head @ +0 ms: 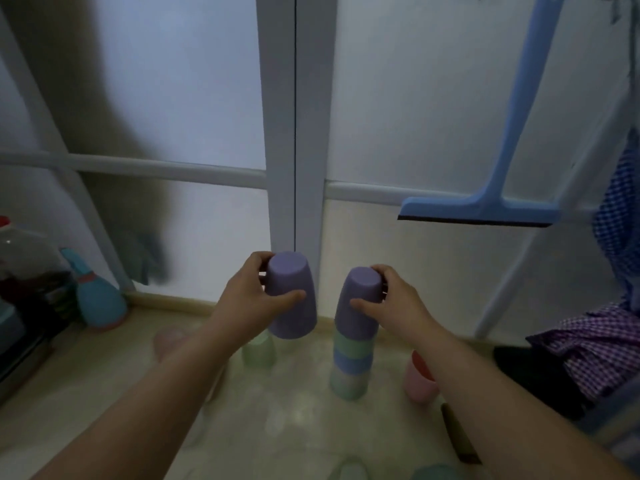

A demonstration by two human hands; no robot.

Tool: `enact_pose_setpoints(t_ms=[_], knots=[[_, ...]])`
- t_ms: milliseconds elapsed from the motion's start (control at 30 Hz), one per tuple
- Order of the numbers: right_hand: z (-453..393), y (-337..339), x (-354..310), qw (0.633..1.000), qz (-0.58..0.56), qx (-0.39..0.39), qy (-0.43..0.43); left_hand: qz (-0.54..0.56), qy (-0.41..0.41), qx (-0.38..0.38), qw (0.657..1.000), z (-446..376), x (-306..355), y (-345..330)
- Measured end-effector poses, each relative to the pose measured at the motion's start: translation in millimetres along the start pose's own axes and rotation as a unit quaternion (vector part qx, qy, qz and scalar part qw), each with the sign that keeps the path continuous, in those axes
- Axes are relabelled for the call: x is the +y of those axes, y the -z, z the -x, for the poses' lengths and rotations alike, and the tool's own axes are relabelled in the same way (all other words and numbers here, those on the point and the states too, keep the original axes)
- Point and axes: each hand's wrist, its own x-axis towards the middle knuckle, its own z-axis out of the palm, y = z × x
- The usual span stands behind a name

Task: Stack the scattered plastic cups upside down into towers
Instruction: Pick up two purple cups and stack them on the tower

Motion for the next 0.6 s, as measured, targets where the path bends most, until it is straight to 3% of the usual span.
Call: enact_pose_setpoints(t_ms=[233, 367, 600], knots=[[3.3, 1.3, 3.4, 1.000, 0.001, -0.011, -0.026, 0.023, -0.053, -0.039, 0.998, -28.2, 25.6, -16.5], [14.2, 12.5, 10.4, 0.999, 0.011, 0.028, -0.040, 0.009, -0.094, -0.062, 0.994, -43.6, 48.0, -27.8], [43.7, 35.4, 16.4, 0.996, 0.020, 0.075, -0.034, 0.062, -0.143, -0.038, 0.987, -59.4, 84.0, -39.0]])
